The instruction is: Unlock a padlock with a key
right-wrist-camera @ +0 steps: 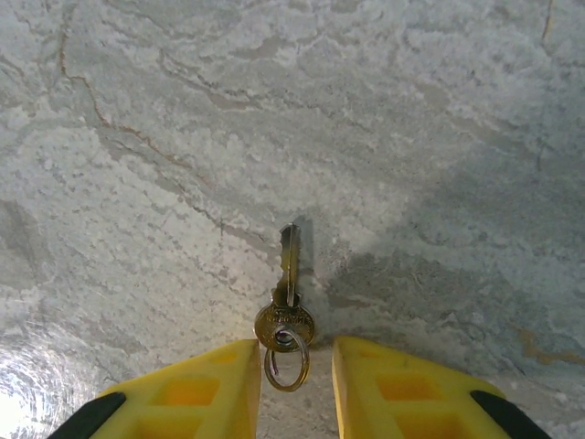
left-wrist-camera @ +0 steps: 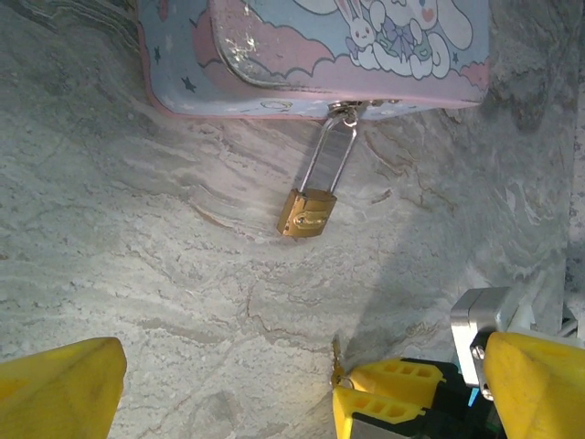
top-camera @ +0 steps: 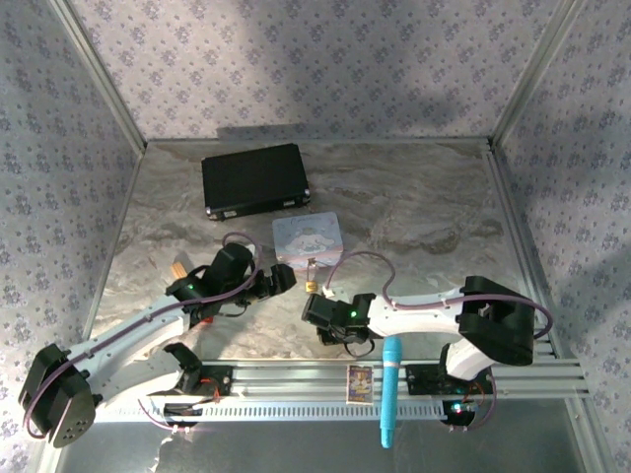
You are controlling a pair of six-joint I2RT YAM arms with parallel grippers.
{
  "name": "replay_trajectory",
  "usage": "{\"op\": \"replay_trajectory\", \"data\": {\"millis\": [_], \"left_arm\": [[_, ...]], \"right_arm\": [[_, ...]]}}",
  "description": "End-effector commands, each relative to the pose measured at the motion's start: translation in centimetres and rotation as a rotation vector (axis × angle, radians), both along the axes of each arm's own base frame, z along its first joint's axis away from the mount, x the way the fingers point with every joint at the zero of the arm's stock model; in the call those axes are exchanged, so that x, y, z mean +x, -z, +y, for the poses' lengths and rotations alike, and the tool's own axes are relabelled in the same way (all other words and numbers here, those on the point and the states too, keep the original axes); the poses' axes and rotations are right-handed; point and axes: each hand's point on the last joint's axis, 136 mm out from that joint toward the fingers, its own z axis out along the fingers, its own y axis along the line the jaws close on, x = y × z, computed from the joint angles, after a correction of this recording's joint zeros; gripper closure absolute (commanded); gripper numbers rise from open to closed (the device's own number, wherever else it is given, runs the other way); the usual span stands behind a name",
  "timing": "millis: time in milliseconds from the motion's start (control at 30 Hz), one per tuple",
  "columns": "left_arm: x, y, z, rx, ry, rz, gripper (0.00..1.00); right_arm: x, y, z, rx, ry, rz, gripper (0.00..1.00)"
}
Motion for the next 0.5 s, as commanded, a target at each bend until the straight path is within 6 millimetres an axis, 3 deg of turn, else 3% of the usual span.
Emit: {"op": "replay_trajectory", "data": {"millis": [0, 200, 367, 467], "left_arm": [[0.1, 0.0, 0.3, 0.002, -0.021, -0.007, 0.0], [0.3, 0.1, 0.1, -0.003, -0.038, -0.005, 0.0], [0.6, 0.1, -0.3, -0.022, -0.051, -0.015, 0.0], [0.7, 0.1, -1.2, -0.06, -0.047, -0.026, 0.0]], "right_arm": [[-0.4, 1.0, -0.2, -0.019, 0.016, 0.018, 0.74], [-0.6, 1.7, -0.2, 0.004, 0.011, 0.032, 0.87], [-0.4, 1.2, -0.4, 0.031, -0.028, 0.021, 1.0], [-0.1, 0.5, -0.6, 0.079, -0.066, 0.029, 1.0]]}}
